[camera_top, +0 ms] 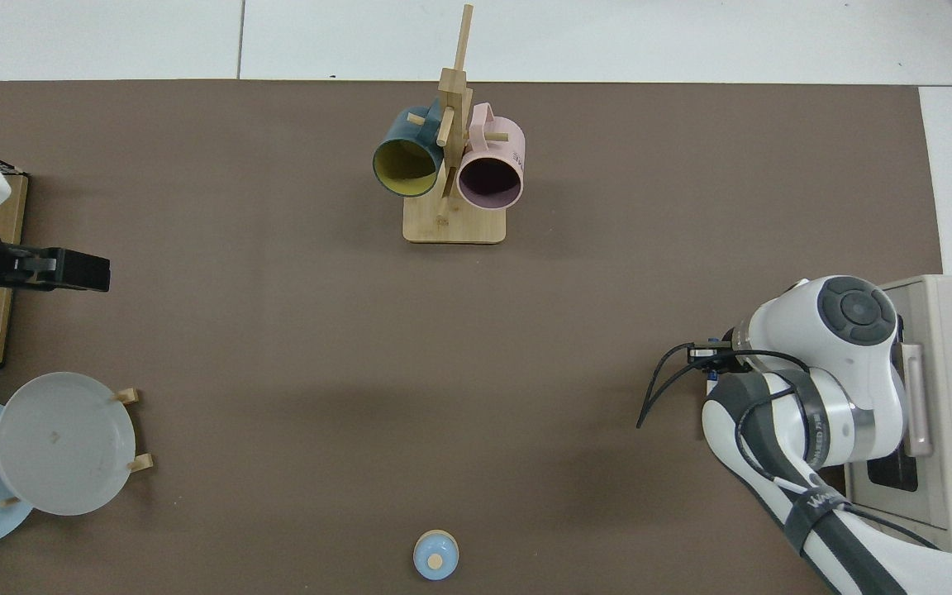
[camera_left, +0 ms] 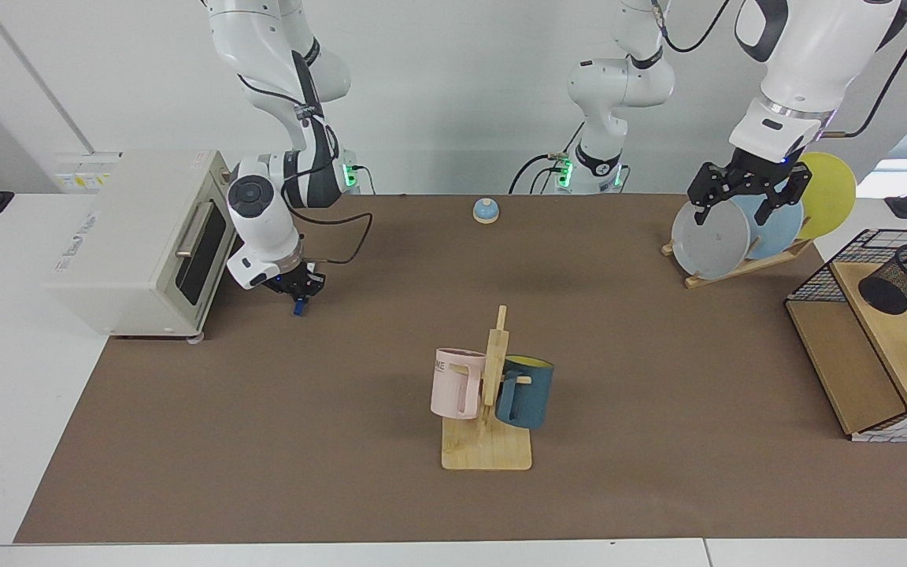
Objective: Put markers into pen holder
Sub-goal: 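Carry the marker toward the middle while the left gripper reaches in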
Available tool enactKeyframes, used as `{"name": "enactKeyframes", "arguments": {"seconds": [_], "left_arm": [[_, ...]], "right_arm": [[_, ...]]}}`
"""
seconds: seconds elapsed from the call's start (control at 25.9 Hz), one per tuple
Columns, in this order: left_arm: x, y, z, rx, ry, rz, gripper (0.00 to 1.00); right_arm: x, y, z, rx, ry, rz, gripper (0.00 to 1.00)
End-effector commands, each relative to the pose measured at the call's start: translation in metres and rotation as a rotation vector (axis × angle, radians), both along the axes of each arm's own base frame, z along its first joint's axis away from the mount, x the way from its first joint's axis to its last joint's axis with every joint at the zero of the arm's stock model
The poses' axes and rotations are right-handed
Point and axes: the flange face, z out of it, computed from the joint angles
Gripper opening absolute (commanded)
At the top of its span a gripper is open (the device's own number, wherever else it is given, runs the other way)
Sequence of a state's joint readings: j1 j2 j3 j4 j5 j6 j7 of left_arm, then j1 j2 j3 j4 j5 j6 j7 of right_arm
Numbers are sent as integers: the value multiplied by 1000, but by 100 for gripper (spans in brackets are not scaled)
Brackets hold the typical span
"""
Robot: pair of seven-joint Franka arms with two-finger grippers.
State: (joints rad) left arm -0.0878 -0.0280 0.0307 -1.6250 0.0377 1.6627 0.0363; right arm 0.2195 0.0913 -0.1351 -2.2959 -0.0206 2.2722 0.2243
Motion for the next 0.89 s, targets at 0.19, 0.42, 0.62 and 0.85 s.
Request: {"name": "enactKeyframes", "arguments": {"seconds": [0.19, 0.42, 0.62, 0.85], "left_arm": [[-10, -3, 2, -2, 14, -18, 100], [-9, -5, -16, -10, 29, -90, 100], [-6, -15, -34, -52, 23, -206, 100], [-4, -28, -36, -55, 4, -607, 100]], "right_arm": [[63, 33, 94, 188, 50, -434, 0], [79, 52, 145, 236, 57, -594, 0], [74, 88, 166, 271, 107, -736, 0], [69, 134, 193, 324, 145, -872, 0]]}}
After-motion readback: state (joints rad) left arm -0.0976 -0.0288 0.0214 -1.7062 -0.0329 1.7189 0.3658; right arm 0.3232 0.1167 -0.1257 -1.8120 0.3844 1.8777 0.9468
